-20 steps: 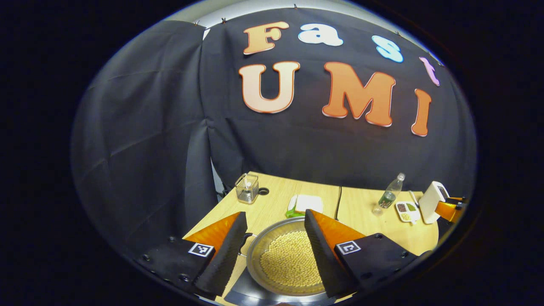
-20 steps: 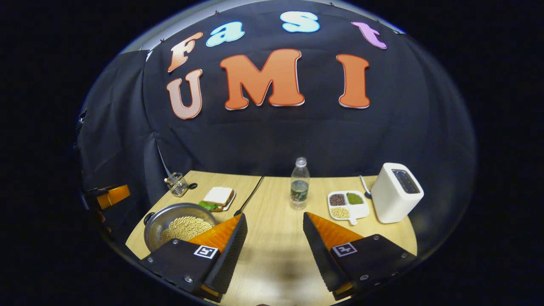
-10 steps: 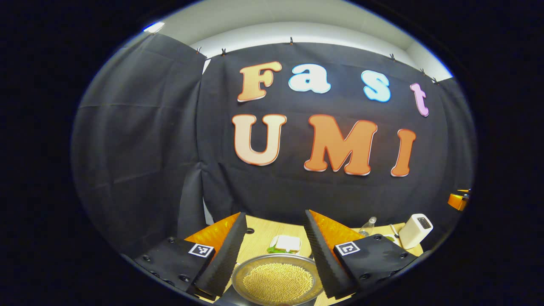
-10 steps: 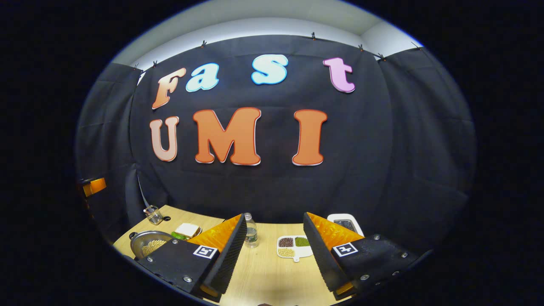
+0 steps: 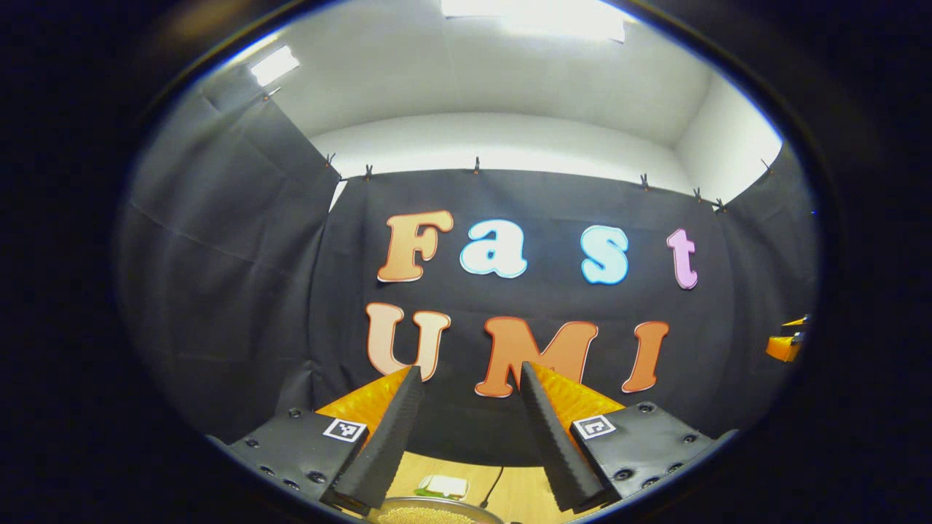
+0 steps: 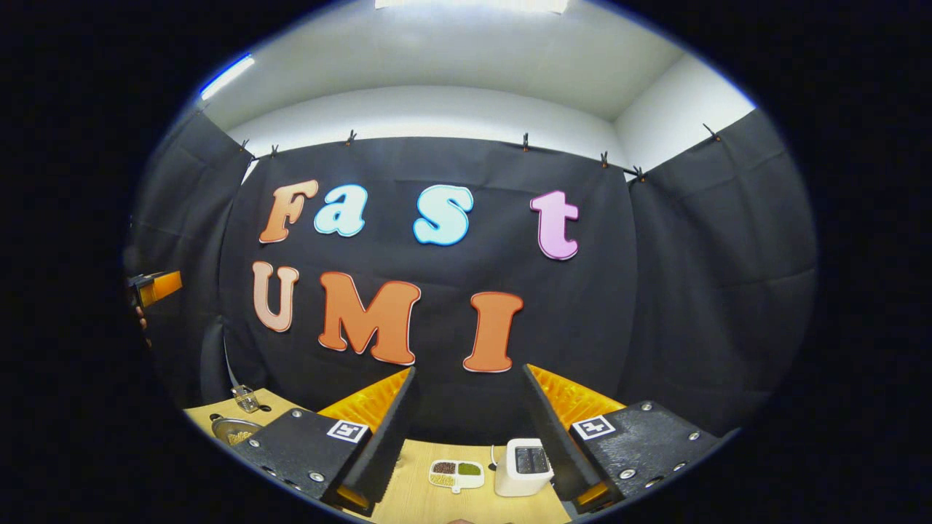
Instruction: First push the handle of the pot to place it horizontally, then grasp the pot with both hands and set it on the induction cooktop.
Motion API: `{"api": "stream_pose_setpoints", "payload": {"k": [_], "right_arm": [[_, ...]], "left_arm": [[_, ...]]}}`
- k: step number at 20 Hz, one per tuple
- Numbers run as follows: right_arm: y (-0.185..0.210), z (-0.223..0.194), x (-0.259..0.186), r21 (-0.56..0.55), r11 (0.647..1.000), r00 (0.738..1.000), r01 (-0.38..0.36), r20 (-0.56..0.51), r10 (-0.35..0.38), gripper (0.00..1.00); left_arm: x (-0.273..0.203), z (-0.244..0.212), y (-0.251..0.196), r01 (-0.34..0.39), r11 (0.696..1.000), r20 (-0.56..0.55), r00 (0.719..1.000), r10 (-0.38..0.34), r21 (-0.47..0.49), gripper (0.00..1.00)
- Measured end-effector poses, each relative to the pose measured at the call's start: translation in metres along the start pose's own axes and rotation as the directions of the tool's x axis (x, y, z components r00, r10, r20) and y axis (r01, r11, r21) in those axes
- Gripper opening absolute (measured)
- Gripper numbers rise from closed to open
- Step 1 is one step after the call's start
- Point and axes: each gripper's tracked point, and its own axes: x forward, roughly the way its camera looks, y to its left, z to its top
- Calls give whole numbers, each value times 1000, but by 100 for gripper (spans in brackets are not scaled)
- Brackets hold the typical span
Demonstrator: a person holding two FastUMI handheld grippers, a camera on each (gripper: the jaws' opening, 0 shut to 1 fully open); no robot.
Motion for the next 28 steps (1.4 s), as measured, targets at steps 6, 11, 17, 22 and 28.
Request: {"api": "stream_pose_setpoints", "payload": {"k": [6, 11, 17, 22, 28], "right_arm": [[-26, 41, -25, 23, 1000, 997, -8, 81, 6, 89], [-57, 64, -38, -3, 998, 988, 56, 143, -55, 93], [-55, 67, -42, -1, 999, 988, 50, 145, -49, 95], [-49, 65, -36, 5, 999, 989, 35, 145, -35, 95], [-25, 61, -24, 15, 1000, 990, 14, 142, -16, 95]], "left_arm": [[-7, 16, -20, 19, 1000, 83, 996, -18, -20, 87], [-8, 16, -22, 14, 1000, 87, 996, -11, -27, 95], [-9, 13, -22, 25, 1000, 72, 997, -24, -3, 96], [-11, 8, -18, 15, 999, 52, 999, -17, 28, 96], [-16, 11, 6, -5, 999, 48, 999, 3, 40, 96]]}}
